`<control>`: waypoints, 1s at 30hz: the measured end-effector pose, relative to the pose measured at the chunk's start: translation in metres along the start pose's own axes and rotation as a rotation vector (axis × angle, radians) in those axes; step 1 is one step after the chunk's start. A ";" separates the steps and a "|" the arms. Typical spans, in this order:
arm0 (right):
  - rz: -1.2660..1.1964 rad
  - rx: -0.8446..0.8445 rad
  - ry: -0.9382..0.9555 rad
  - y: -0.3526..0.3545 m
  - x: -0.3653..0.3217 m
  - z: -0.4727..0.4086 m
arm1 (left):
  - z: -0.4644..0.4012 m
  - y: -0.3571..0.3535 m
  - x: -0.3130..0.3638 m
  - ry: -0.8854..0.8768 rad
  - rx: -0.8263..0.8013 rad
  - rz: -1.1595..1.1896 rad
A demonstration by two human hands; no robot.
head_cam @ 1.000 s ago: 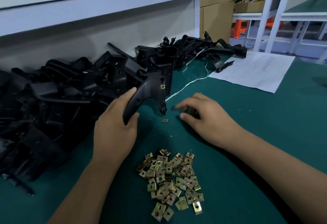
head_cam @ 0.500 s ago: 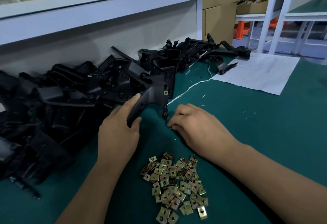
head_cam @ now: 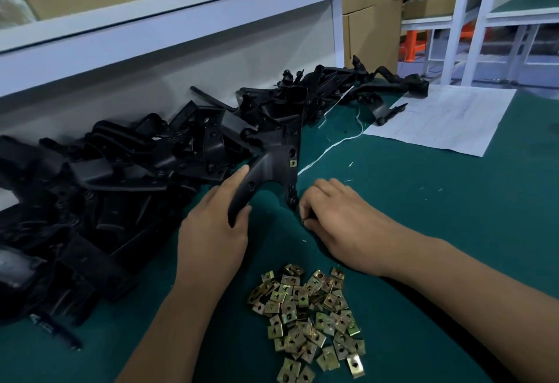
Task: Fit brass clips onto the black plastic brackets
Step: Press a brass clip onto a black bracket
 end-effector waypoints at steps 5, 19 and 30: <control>-0.349 0.077 -0.151 0.006 0.009 0.000 | -0.001 0.001 0.001 0.006 -0.006 0.028; -1.258 0.303 -0.357 0.017 0.028 0.000 | 0.002 0.001 0.003 0.010 -0.010 0.328; -1.320 0.072 -0.305 0.014 0.027 0.000 | 0.002 0.001 -0.002 -0.014 -0.010 0.351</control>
Point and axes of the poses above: each hand's wrist, its own z-axis away from the middle knuckle, its own y-axis out of the back of the hand, x = y × z, the point moved 2 cm from there along -z, towards the middle knuckle, and after that the axes turned 3 degrees about z, right-handed, at the moved point
